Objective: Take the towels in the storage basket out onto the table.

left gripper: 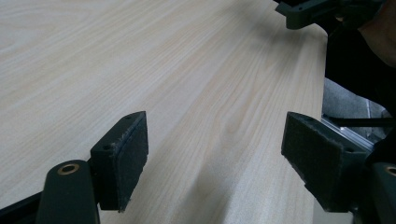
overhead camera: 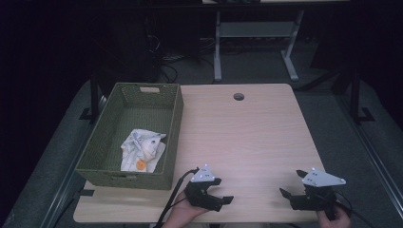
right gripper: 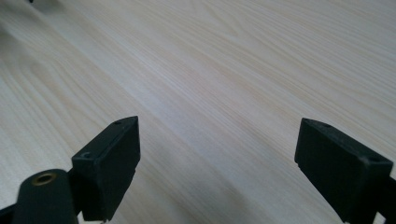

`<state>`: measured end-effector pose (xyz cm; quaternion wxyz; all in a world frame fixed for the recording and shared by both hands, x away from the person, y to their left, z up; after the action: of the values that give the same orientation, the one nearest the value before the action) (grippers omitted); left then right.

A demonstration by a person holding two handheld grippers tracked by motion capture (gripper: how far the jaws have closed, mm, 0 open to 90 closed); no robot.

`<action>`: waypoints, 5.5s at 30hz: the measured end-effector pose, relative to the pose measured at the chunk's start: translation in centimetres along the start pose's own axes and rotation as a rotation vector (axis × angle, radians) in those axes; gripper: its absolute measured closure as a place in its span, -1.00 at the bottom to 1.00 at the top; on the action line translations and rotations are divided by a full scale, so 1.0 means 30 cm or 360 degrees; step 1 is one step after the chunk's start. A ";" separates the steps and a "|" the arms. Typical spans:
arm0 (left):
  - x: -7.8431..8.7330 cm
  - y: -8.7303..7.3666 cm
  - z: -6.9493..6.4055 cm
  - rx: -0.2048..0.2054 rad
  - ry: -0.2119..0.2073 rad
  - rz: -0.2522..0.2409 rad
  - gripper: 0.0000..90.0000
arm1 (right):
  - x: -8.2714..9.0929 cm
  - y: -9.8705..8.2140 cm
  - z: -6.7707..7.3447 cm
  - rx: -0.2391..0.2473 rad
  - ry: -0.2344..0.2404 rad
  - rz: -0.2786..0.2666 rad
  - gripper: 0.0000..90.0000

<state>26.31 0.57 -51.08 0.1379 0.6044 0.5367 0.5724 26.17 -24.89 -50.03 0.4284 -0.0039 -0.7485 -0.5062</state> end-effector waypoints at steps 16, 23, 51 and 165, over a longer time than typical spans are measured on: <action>0.020 0.014 -0.008 -0.0040 0.0000 -0.0010 -0.49 | -0.006 0.006 0.011 -0.0004 0.0005 0.0009 -0.69; 0.029 0.036 -0.024 -0.0083 -0.0009 -0.0017 -0.49 | -0.006 0.009 0.019 0.0019 0.0014 0.0002 -0.69; 0.064 0.066 -0.052 -0.0047 -0.0063 -0.0025 -0.51 | -0.006 0.013 0.021 0.0021 0.0017 -0.0010 -0.69; 0.480 0.319 0.122 -0.0057 -0.0082 -0.0048 -0.53 | -0.010 0.023 0.040 0.0037 0.0010 0.0000 -0.69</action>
<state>30.74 10.12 -36.89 0.1710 0.6082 0.5317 0.5641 25.90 -23.50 -49.86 0.4308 0.0028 -0.7529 -0.4975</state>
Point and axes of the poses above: each handheld gripper's, and its own axes: x roughly backward along the jaws, y roughly out of its top, z roughly to its left, the point moved 8 cm from there along -x, roughly forward along the jaws, and after that the axes turned 2 degrees about x, right-handed, at the moved point
